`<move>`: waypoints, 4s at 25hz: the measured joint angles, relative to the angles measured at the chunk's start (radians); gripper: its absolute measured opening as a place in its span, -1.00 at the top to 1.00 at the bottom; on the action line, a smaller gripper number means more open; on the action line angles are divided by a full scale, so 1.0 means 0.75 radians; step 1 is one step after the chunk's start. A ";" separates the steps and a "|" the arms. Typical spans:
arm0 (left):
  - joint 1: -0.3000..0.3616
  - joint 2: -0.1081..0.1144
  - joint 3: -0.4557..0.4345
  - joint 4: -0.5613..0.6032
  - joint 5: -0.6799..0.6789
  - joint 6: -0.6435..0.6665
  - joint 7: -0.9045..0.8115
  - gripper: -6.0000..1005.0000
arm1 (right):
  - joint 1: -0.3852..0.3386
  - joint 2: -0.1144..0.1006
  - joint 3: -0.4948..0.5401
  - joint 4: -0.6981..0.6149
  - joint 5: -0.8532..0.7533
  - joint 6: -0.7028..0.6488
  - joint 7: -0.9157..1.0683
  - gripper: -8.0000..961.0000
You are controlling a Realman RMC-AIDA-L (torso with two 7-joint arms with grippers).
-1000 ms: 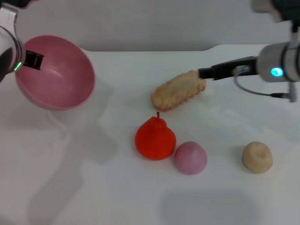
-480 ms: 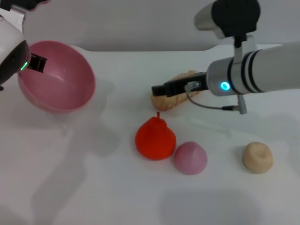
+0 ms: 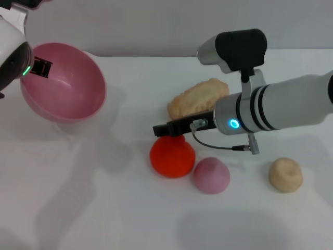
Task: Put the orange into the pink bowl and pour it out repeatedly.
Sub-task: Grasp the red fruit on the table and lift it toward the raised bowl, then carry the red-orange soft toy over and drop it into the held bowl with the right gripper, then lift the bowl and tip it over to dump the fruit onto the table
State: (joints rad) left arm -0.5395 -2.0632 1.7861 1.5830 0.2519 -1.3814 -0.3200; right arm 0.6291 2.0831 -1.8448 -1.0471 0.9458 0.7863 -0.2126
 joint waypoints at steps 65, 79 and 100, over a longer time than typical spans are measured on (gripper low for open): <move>-0.096 -0.013 0.204 0.025 -0.164 0.066 -0.029 0.89 | -0.154 -0.003 0.204 -0.848 -0.418 0.254 0.004 0.86; -0.107 -0.011 0.220 0.049 -0.224 0.099 -0.017 0.89 | -0.104 -0.008 0.136 -0.705 -0.400 0.176 -0.007 0.86; -0.085 -0.007 0.326 0.118 0.031 0.120 0.074 0.90 | -0.246 -0.011 0.531 -0.639 -0.635 0.346 0.153 -0.26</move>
State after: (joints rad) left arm -0.6035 -2.0688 2.0308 1.6715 0.2753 -1.2912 -0.2643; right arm 0.4449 2.0749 -1.4469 -1.5266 0.4699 1.0457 -0.0979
